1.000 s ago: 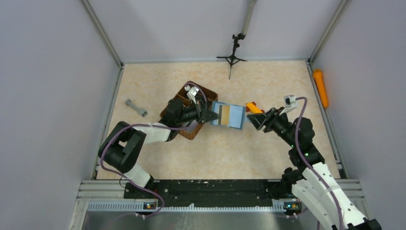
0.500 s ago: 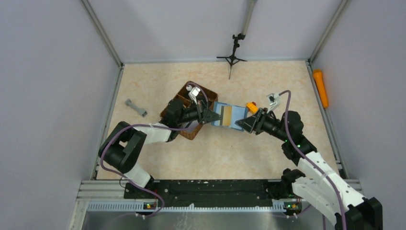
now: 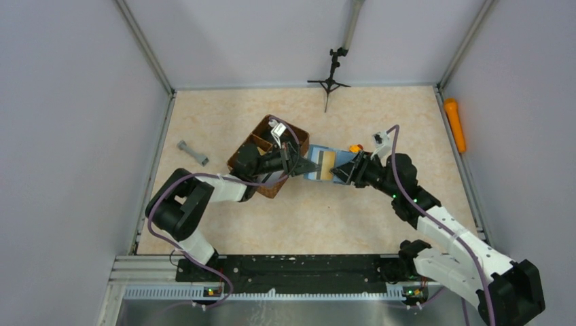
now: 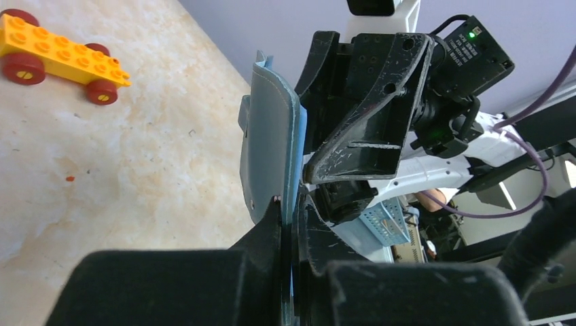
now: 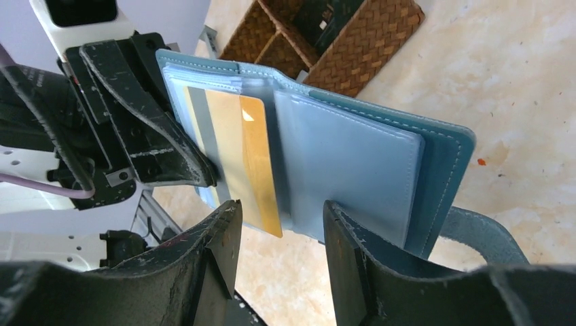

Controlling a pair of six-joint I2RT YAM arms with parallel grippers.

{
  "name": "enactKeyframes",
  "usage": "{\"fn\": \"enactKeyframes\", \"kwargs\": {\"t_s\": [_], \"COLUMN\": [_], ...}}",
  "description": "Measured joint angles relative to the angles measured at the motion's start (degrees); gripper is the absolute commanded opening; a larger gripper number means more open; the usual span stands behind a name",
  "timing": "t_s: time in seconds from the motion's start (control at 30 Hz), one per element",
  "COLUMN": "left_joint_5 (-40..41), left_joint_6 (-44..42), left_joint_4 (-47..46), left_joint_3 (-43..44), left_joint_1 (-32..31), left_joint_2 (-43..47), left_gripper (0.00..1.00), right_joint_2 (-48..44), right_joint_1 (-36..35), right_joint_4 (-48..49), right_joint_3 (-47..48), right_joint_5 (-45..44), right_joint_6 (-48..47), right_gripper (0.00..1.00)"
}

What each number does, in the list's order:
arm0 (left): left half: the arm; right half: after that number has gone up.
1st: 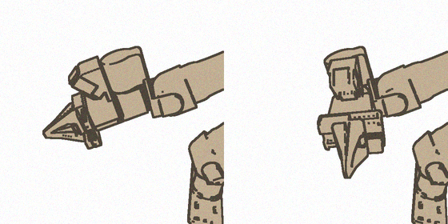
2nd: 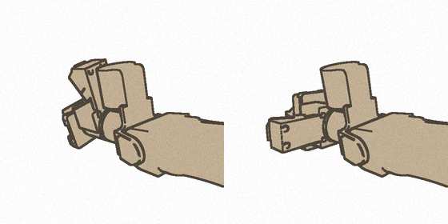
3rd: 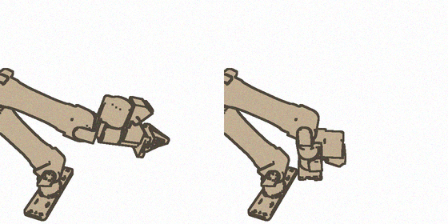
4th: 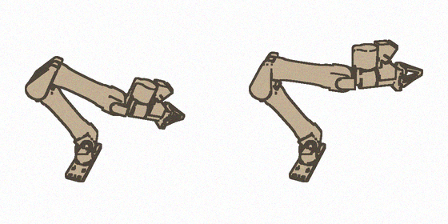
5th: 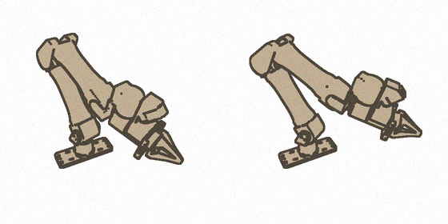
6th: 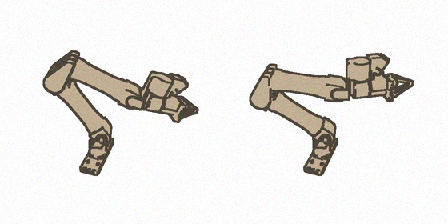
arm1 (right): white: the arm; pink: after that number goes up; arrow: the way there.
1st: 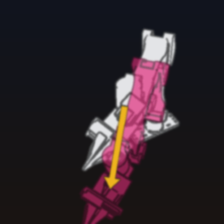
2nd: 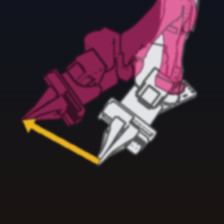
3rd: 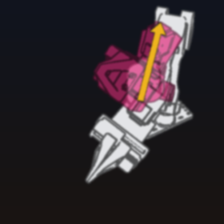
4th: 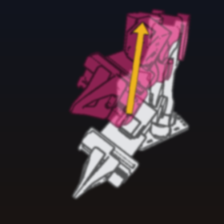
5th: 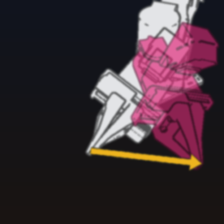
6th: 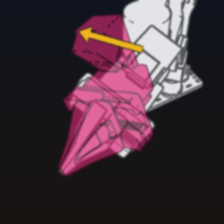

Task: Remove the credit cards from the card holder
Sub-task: Remove the credit card from the card holder.

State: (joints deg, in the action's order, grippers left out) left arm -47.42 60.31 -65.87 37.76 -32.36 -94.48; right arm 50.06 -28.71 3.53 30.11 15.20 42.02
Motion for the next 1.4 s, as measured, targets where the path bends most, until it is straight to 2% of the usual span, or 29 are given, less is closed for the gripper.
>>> {"fn": "enactKeyframes", "kwargs": {"t_s": [0.23,0.47,0.63,0.83,1.0,1.17,1.27,1.4], "left_joint_5": [-1.81,-3.28,-4.20,-4.66,-4.94,-5.03,-5.05,-5.09], "left_joint_6": [2.08,4.52,6.32,7.28,7.54,8.46,9.81,10.82], "left_joint_4": [-3.89,-7.85,-11.41,-12.79,-14.05,-14.93,-17.40,-18.25], "left_joint_3": [0.04,0.07,0.09,0.09,0.09,0.09,0.09,0.09], "left_joint_1": [-0.48,-1.05,-1.07,-1.07,-1.07,-1.01,-0.96,-0.68], "left_joint_2": [-0.28,-0.35,-0.79,-0.79,-0.79,-0.87,-1.84,-2.91], "left_gripper": [0.00,0.00,0.00,0.00,0.11,0.19,0.18,0.05], "right_joint_2": [-6.56,-4.96,-5.01,-5.05,-5.05,-5.99,-7.72,-8.52], "right_joint_1": [1.31,3.04,3.26,3.96,4.55,5.75,7.06,7.67], "right_joint_4": [6.67,14.80,18.29,23.89,28.63,29.00,28.79,28.17], "right_joint_3": [-3.52,-5.09,-6.01,-8.79,-10.60,-10.97,-11.85,-12.39], "right_joint_5": [1.51,7.54,9.79,12.11,13.77,15.08,15.56,16.06], "right_joint_6": [1.66,5.81,7.63,10.45,13.09,14.27,14.75,14.80], "right_gripper": [0.40,0.38,0.28,0.12,0.00,0.00,0.00,0.00]}}
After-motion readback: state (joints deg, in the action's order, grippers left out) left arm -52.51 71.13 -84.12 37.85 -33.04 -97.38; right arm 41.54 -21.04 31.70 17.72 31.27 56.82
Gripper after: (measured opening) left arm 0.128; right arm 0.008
